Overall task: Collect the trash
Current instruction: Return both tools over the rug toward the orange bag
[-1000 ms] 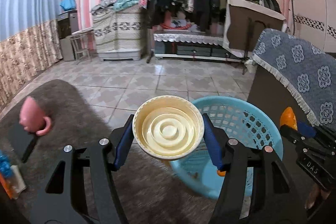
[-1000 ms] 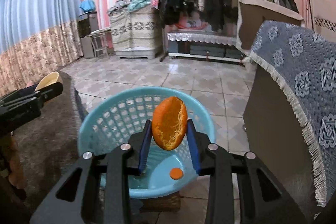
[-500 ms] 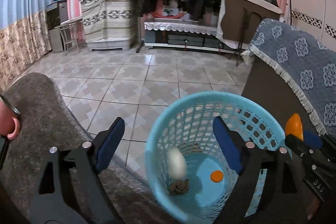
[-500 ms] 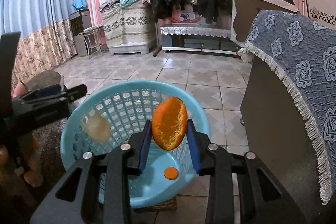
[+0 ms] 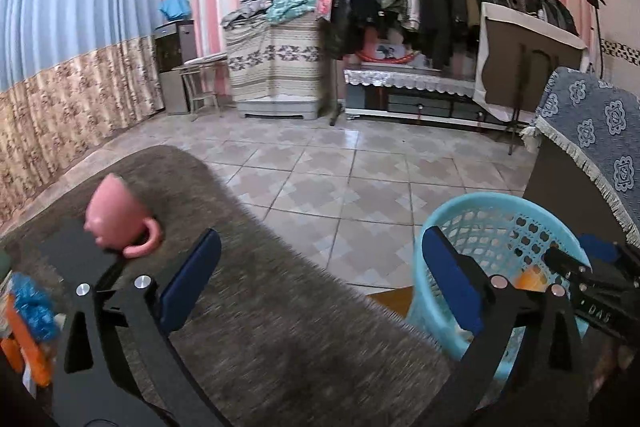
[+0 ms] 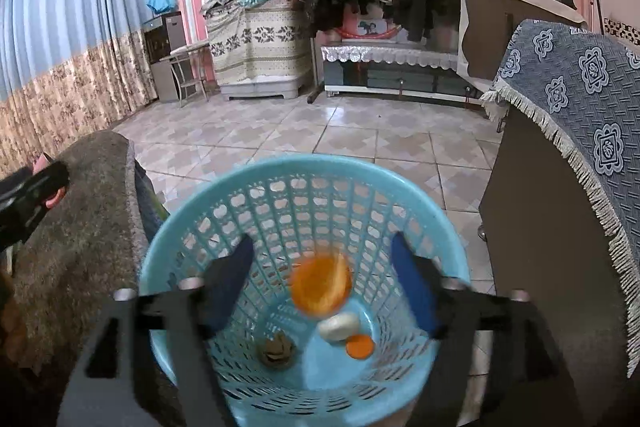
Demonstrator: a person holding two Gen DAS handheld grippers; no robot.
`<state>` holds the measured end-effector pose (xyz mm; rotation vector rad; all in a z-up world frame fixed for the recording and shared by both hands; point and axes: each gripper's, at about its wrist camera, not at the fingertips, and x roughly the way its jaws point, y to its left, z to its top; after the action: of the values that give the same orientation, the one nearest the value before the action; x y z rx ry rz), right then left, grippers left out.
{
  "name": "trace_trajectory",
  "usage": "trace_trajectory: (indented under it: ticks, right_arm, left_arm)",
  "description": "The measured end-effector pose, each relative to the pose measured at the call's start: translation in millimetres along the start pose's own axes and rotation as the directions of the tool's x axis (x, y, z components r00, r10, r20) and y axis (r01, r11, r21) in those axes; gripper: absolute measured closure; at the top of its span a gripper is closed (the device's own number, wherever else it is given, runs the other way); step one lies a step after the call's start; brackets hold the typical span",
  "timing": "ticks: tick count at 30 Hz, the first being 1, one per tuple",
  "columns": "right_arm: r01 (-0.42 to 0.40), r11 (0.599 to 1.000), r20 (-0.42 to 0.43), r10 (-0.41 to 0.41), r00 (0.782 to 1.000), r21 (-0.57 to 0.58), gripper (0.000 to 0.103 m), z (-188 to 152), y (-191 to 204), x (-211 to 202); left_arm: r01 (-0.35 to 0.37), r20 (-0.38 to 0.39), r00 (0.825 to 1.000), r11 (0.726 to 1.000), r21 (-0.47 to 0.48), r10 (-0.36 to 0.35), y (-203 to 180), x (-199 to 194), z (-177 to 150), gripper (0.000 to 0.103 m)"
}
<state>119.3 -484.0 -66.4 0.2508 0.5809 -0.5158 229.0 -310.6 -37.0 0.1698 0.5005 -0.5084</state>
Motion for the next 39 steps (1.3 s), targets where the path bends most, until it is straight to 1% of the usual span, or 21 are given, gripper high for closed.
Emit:
trace_trajectory:
  ticks: [1,3,4,7,13,19,25,39]
  right_arm:
    - [-0.001,1.000,0.001,0.001,1.000,-0.006,0.029,0,3,-2]
    - [-0.004,1.000,0.008,0.004,1.000,-0.011,0.023,0,6,-6]
    - [-0.009,1.000,0.017,0.010,1.000,-0.016,0.018,0,9,-11]
    - [-0.019,0.999,0.042,0.021,0.999,-0.039,0.013,1,20,-23]
    - [-0.071,0.994,0.062,0.077,0.995,-0.085,0.012,0,43,-46]
    - [-0.129,0.983,0.057,0.137,0.989,-0.127,0.012,-10,69,-64]
    - [-0.173,0.972,0.048,0.183,0.982,-0.161,0.012,-22,91,-73]
    - [-0.236,0.938,0.036,0.253,0.967,-0.254,0.012,-32,130,-85]
  left_arm:
    - [-0.007,0.001,1.000,1.000,-0.006,0.007,4,-4,-1,0.006]
    - [-0.029,0.005,1.000,0.999,-0.017,0.029,14,-14,-4,0.006]
    - [-0.038,0.009,0.999,0.999,-0.021,0.038,18,-19,-5,0.006]
    - [-0.070,0.029,0.997,0.997,-0.034,0.071,31,-41,-9,0.006]
    - [-0.146,0.057,0.987,0.989,-0.034,0.147,54,-80,-23,0.006]
    - [-0.201,0.040,0.978,0.977,-0.072,0.204,82,-107,-40,0.006]
    - [-0.271,0.009,0.961,0.952,-0.142,0.275,120,-128,-62,0.006]
    - [-0.364,-0.042,0.931,0.906,-0.216,0.364,167,-163,-100,0.006]
